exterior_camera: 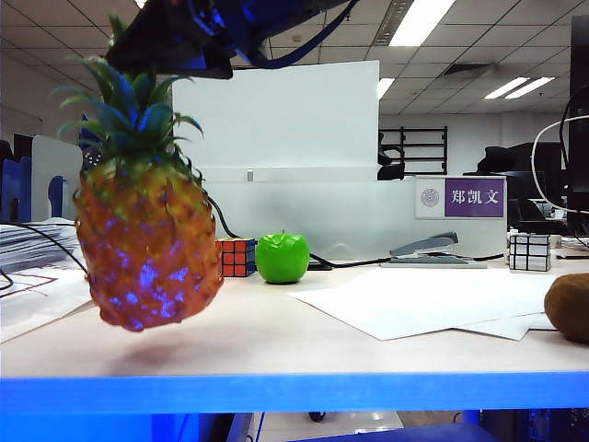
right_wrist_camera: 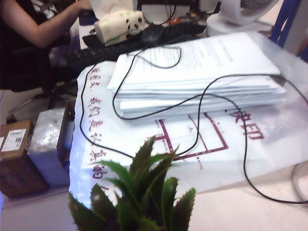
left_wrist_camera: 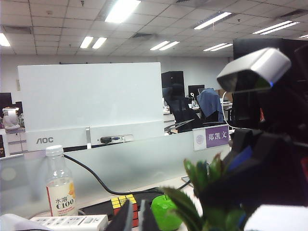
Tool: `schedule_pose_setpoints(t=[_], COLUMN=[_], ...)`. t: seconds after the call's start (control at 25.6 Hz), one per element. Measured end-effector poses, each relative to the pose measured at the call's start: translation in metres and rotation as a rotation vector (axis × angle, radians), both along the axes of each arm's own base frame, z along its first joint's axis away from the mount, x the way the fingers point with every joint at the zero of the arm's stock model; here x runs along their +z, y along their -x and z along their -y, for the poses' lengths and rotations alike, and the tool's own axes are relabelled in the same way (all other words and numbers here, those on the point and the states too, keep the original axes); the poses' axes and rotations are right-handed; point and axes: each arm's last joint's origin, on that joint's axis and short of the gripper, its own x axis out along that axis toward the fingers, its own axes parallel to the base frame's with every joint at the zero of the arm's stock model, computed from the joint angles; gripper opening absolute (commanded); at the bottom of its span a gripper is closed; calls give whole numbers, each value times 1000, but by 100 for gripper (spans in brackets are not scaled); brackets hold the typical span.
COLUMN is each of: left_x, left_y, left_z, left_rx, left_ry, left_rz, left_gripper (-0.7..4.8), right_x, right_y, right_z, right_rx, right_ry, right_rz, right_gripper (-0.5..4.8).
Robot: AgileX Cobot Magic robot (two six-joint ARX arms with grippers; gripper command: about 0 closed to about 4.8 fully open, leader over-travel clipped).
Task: Arrange all the fruits from large to small from left to right in a row.
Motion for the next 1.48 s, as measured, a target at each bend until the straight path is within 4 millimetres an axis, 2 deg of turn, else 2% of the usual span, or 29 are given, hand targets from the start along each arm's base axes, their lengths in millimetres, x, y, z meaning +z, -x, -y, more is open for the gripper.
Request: schedule_pose_setpoints(t=[0.12, 0.23, 0.39, 0.62, 1.09, 1.17, 1.21, 1.33, 1.36, 1.4, 1.48], left_x=[1, 1, 1, 1, 0, 0, 0, 0, 0, 0, -1], left_y=[0, 0, 0, 0, 0, 0, 0, 0, 0, 0, -1], left_z=[0, 0, -1, -1, 0, 0, 0, 0, 0, 0, 0], left_rx=[13, 13, 9, 1, -5, -5, -5, -5, -5, -5, -5], left_ry=[10, 11, 19, 35, 39, 39, 39, 38, 38, 38, 36], left_rz=[4, 4, 0, -8, -15, -15, -15, -15, -18, -21, -29], left_gripper=[35, 35, 35, 35, 35, 35, 35, 35, 35, 35, 35], right_x=[-3, -18, -21, -29, -29, -29, -29, -33, -33, -33, -34], right_y=[5, 9, 11, 5, -2, -4, -4, -6, -6, -6, -6], right_z=[-3, 0, -1, -10, -7, -6, -6, -4, -4, -4, -4], right_rx=[6, 8, 2, -5, -142, -164, -172, -210, -212, -211, -210], right_ry=[13, 36, 20, -29, -10, -7, -5, 27, 28, 28, 38], right_rz=[-5, -24, -8, 36, 80, 83, 87, 90, 93, 93, 83], right_gripper=[-8, -8, -8, -8, 5, 82, 148, 178, 210, 301, 348])
